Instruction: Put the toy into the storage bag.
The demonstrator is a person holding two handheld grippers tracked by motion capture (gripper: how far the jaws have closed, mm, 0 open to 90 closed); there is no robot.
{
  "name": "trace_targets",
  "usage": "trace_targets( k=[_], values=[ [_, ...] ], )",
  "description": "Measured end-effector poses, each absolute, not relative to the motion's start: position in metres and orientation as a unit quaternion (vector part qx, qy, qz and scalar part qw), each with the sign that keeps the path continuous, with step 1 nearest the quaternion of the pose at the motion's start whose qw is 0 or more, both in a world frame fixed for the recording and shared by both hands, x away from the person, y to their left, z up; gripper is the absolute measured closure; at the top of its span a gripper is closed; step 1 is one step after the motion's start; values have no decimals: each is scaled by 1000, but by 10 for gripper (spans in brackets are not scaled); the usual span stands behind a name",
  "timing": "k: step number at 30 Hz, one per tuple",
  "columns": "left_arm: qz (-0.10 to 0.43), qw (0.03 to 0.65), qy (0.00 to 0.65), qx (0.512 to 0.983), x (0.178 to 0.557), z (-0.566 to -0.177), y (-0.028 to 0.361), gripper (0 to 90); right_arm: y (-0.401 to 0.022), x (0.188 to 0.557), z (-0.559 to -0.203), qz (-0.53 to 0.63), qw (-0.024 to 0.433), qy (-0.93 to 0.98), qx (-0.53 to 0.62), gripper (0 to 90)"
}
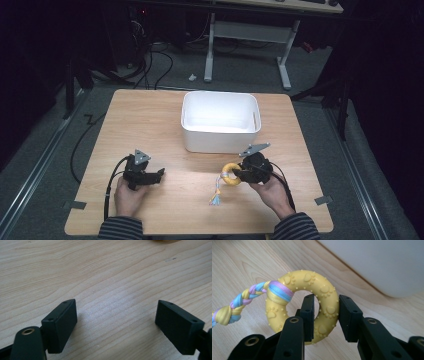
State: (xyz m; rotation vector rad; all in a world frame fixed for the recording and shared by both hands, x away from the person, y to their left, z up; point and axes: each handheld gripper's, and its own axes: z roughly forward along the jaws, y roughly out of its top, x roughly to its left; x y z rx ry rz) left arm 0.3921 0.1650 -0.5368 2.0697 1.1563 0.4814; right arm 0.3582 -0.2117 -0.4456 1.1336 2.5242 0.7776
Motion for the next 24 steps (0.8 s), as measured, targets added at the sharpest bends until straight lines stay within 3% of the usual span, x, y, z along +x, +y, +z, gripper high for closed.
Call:
trace_targets(
  k=[24],
  values=[
    [187,354,449,799,393,-537,165,183,-237,354,-380,304,168,850,396,678]
  ],
)
